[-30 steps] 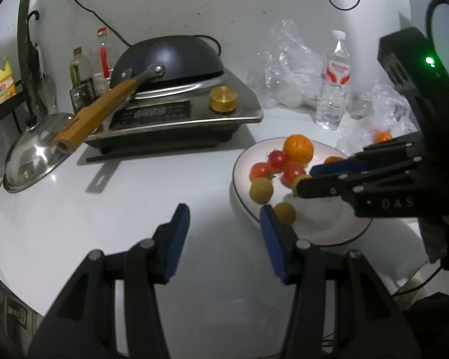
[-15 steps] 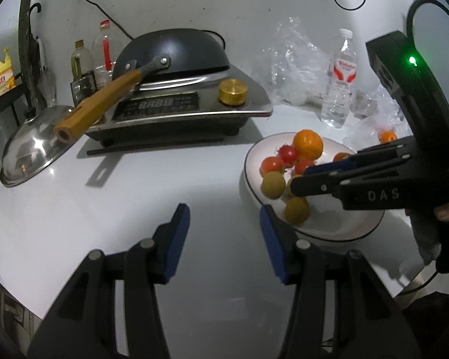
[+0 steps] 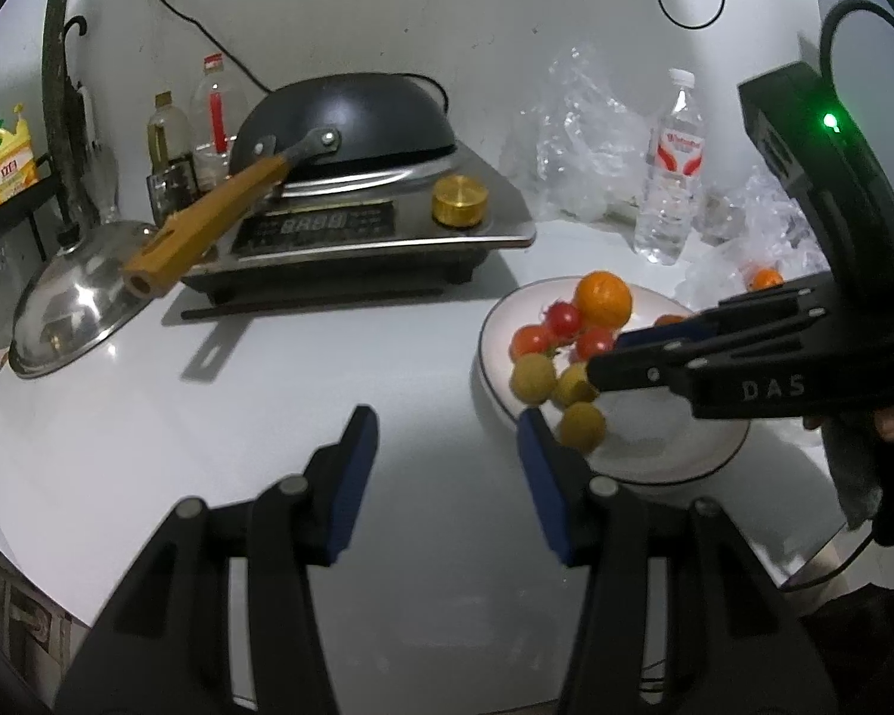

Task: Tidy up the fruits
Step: 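Lower the yellow fruit onto the plate and open the right gripper, then move both open grippers back to the last orange and yellow fruit on the bag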

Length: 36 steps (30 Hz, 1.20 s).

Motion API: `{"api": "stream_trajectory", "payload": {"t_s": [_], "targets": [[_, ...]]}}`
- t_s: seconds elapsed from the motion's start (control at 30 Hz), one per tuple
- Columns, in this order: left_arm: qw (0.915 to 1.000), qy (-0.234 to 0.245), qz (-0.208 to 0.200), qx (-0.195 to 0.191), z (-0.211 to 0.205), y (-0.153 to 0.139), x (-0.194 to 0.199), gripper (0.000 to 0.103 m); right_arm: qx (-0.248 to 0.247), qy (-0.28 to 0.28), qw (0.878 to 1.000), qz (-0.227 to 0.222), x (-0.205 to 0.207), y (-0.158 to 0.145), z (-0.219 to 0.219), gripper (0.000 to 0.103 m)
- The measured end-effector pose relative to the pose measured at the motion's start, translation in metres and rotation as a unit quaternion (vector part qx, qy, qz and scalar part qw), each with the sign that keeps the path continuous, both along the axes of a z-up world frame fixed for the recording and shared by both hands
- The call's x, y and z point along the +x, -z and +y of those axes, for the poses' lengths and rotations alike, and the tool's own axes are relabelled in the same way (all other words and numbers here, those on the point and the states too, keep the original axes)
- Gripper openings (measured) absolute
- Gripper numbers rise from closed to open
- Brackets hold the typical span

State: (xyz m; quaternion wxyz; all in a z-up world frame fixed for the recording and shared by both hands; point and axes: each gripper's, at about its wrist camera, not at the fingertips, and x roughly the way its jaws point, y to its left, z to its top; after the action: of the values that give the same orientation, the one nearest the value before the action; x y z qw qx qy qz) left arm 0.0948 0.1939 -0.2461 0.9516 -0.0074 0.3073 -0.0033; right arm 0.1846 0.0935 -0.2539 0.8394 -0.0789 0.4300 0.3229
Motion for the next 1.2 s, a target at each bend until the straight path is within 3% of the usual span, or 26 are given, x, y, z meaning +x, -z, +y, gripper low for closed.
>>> {"api": "stream_trajectory", "payload": {"t_s": [0.6,1.2], "targets": [[0.9998,0.011,-0.009,0.017,-0.053,-0.027,-0.007,0.05,0.026,0.011,0.999,-0.039,-0.027,-0.032,-0.065,0.029],[0.998,0.053,-0.002,0.036,-0.135,-0.035,0.009,0.051,0.023,0.06,0.996,-0.056,-0.027,-0.036,-0.159,0.029]]}}
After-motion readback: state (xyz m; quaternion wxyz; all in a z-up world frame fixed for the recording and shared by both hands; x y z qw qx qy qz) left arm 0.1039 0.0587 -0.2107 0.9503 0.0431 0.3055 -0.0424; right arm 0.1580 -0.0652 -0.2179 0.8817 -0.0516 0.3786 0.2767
